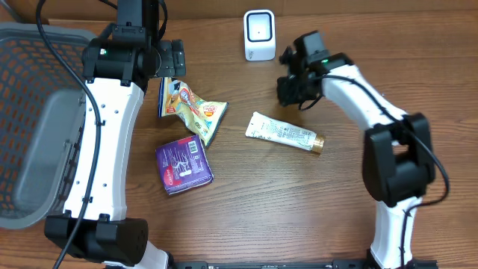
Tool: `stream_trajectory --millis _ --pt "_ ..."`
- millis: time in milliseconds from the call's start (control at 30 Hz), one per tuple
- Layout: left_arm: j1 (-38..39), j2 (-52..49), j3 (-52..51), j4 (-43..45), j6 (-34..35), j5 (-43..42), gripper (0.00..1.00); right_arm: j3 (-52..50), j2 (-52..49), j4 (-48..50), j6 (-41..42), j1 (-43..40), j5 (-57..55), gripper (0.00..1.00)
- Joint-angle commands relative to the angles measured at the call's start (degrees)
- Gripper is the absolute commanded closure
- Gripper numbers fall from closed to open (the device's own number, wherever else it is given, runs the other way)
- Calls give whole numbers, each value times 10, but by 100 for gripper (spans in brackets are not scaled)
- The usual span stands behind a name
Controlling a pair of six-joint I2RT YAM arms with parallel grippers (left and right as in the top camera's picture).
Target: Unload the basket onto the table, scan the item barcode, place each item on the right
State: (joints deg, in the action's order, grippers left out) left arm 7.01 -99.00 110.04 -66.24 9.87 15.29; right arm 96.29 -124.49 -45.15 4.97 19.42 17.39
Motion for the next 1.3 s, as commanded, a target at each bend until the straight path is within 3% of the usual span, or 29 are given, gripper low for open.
stream_trajectory --millis 0,233,633,900,967,1067,1100,1267 --pt "-2 5 11 0 -11 8 0 4 -27 3 11 21 -9 96" --pt "-2 5 11 0 -11 8 0 4 -39 -29 11 49 -8 96" --pt "-2 5 11 0 -11 7 0 4 -39 -192 -9 141 6 96" --pt "-2 5 11 0 -11 8 0 5 -12 -197 -1 190 7 93" --pt "-2 5 11 0 -11 8 0 5 14 -195 5 191 7 82" --pt "-2 5 11 0 -11 7 0 5 60 -203 6 182 7 38" --pt "-2 5 11 0 -11 8 0 5 80 -213 6 175 7 11" --pt "-2 5 11 0 -11 8 0 4 142 -269 -42 141 48 5"
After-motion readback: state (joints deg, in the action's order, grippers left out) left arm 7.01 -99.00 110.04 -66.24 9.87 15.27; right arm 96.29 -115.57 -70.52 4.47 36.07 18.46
